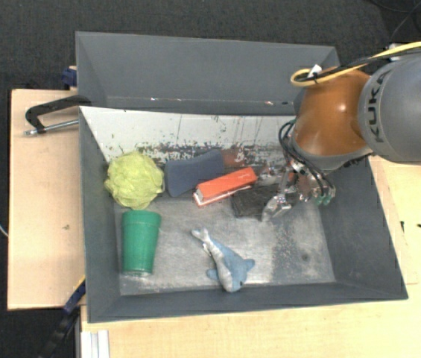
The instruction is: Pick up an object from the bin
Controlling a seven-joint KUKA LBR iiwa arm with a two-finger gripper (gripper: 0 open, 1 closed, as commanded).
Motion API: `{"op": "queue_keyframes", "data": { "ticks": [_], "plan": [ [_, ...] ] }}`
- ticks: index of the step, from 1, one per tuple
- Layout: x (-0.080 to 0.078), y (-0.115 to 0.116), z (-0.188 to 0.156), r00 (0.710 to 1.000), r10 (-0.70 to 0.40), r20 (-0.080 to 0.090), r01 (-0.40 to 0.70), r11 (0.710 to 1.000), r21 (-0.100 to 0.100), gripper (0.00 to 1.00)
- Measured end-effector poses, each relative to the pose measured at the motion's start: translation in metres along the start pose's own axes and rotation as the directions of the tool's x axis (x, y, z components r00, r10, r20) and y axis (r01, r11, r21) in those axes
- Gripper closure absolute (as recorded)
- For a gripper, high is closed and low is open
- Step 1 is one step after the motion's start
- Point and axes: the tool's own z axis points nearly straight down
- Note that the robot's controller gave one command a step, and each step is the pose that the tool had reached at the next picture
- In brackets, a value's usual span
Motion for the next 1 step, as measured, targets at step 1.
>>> {"op": "queue_keyframes", "data": {
  "ticks": [1],
  "plan": [
    [0.0006,0.0014,-0.0203,1.000,0.000,-0.006,0.000,1.000,-0.004,1.00]
  ]
}}
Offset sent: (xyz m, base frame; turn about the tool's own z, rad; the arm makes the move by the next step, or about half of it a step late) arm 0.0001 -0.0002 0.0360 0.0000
